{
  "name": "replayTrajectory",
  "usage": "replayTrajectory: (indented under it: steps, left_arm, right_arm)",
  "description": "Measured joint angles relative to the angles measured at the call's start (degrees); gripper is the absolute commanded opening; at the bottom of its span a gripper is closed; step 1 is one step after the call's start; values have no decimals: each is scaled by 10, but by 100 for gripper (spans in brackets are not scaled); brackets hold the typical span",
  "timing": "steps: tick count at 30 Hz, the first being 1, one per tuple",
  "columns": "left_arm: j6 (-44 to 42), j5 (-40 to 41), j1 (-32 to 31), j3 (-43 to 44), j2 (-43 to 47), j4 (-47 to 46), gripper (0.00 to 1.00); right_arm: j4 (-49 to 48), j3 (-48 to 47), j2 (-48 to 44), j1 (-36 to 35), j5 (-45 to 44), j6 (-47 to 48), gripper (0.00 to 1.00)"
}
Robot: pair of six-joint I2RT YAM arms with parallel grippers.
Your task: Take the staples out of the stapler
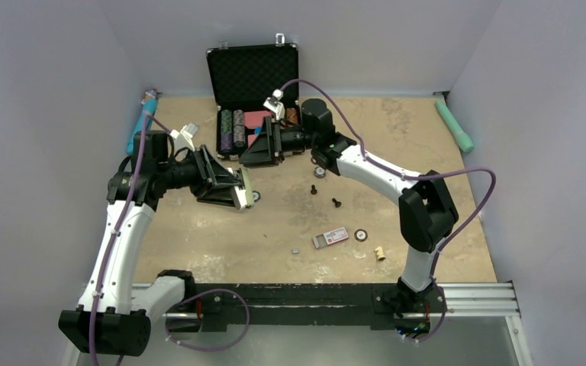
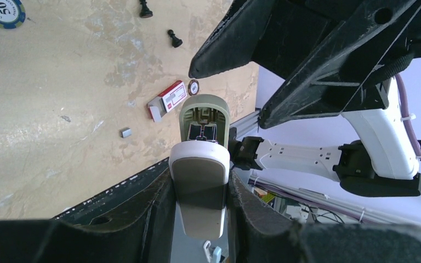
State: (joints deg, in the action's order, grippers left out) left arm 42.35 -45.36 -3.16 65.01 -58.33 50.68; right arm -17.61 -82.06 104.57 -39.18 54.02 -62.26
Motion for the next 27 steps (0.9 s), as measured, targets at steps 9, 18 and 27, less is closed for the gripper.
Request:
replayTrajectory:
  steps: [9, 18, 27]
  left_arm:
    - [-12, 7, 0, 2, -4, 22, 0]
    - [-21, 7, -3, 9, -12, 39, 0]
    - [-42, 9, -3, 19, -21, 54, 0]
  right_arm:
    - [115, -39, 21, -11, -33, 61, 38]
    - [159, -41, 21, -13, -47, 90, 52]
    - [165, -41, 21, -13, -50, 87, 54]
